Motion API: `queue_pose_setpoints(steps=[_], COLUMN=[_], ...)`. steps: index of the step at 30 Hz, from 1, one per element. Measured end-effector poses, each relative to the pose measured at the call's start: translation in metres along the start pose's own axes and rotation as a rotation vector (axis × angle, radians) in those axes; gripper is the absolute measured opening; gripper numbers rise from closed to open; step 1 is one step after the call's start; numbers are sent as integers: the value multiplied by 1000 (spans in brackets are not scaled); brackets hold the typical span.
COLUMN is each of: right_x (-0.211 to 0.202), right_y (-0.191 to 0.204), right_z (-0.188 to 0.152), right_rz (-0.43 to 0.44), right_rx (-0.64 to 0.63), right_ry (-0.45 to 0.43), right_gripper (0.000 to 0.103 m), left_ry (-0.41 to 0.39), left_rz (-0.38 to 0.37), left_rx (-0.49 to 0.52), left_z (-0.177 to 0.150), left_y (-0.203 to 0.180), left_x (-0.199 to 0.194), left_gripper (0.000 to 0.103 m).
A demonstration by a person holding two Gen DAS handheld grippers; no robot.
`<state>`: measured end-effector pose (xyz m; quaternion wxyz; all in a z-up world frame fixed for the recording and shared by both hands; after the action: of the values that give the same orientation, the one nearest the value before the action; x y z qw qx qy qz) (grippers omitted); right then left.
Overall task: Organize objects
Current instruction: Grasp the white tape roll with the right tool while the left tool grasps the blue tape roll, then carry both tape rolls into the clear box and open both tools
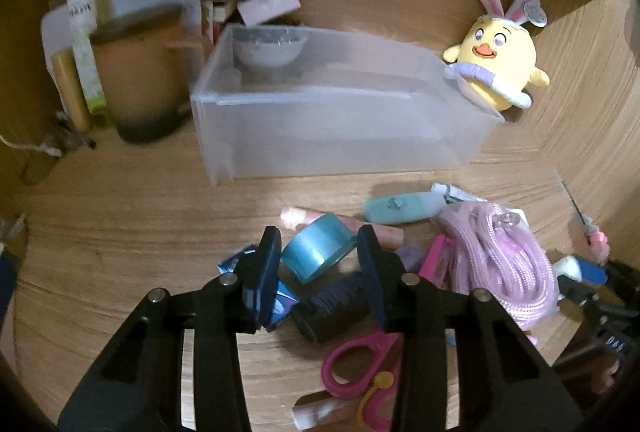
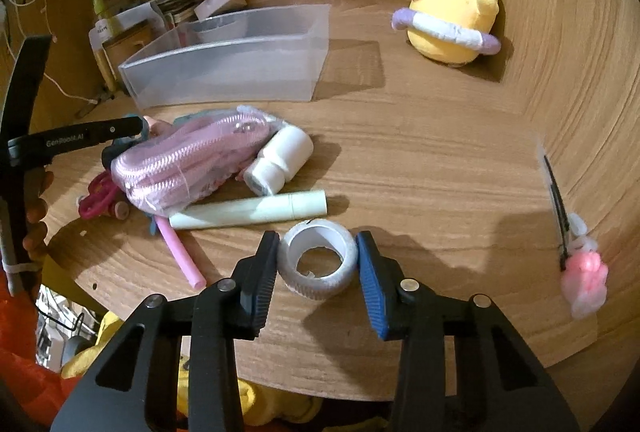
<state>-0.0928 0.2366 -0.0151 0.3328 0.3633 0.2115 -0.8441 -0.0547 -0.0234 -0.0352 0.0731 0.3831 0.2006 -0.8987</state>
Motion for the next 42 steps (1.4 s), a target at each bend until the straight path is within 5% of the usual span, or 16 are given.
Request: queue_pose_setpoints(steps=[8,21,28,42], right_x=[-9,-18,27,116], right_y=[-11,-22,-6,5], right_z=[35,137,177,196], right_rz=[-6,-17,24,87], right_rx=[13,-35,-104,-140], right_ry=[-96,-297,-236,-47], right_gripper=[36,36,36,36], left_ry=[-53,-193,-122,30], left_rz=[-40,-62,-45,1], left_rx=[-6,1,-28,20], left_z=[17,84,113,120], left_y=[-5,-10,0,-1], left_x=[-17,-50,-16,45], left_gripper=[39,39,39,39])
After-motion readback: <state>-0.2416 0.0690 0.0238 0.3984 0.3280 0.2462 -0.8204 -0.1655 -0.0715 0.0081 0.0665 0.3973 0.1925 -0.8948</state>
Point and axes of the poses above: each gripper's, at about its wrist camera, not at the fingertips, and x roughly the way its jaws point, y to its left, z to its top, the point moved 1 cm from there along x, roughly the way its jaws point, and after that the axes turned 14 degrees about -x, right-handed, at the moved point
